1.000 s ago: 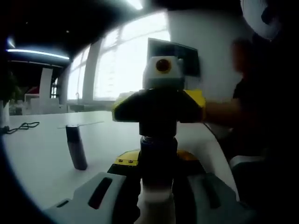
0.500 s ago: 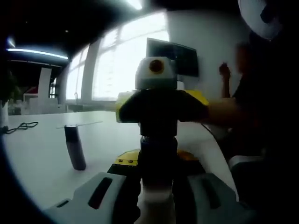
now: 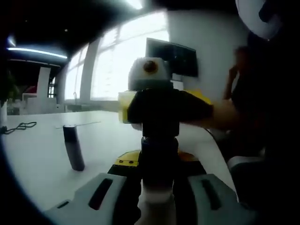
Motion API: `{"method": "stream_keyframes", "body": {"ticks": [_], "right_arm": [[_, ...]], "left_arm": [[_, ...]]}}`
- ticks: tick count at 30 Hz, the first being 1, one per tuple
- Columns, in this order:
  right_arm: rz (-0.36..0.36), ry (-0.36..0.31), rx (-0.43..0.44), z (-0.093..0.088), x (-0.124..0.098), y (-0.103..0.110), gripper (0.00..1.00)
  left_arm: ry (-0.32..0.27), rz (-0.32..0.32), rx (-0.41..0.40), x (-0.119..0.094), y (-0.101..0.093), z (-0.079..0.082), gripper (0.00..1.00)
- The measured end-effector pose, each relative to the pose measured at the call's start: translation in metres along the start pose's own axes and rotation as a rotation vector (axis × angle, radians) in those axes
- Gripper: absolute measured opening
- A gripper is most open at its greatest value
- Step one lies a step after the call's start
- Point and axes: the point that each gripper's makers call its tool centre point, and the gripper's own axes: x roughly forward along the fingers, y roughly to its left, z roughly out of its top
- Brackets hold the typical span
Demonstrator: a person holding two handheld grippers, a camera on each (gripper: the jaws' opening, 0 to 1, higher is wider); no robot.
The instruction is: Pick up cosmetic bottle twist off cap place on table pick up cap screw tight cap place on table
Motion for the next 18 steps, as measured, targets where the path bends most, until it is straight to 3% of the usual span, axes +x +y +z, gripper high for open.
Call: {"method": "stream_keyframes", "body": {"ticks": [6,10,15,18], "right_arm": [[0.002,-0.007,-0.021,0.003,0.011,0.005,0.17],[-0.068,-0.010,0.026,0.000,0.009,0.000,0.34],[-0.150,-0.033,0.010,0.011,0.010,0.001,0.34],[-0.241,-0.001,0.021,0.006,0.006,-0.007,0.39]], "left_arm": [[0.000,0.002,0.000,0.000,0.000,0.000,0.15],[-0.001,0.008,0.001,0.000,0.001,0.000,0.15],[-0.001,0.010,0.002,0.000,0.002,0.000,0.15],[-0.002,0.012,0.005,0.000,0.002,0.000,0.15]]}}
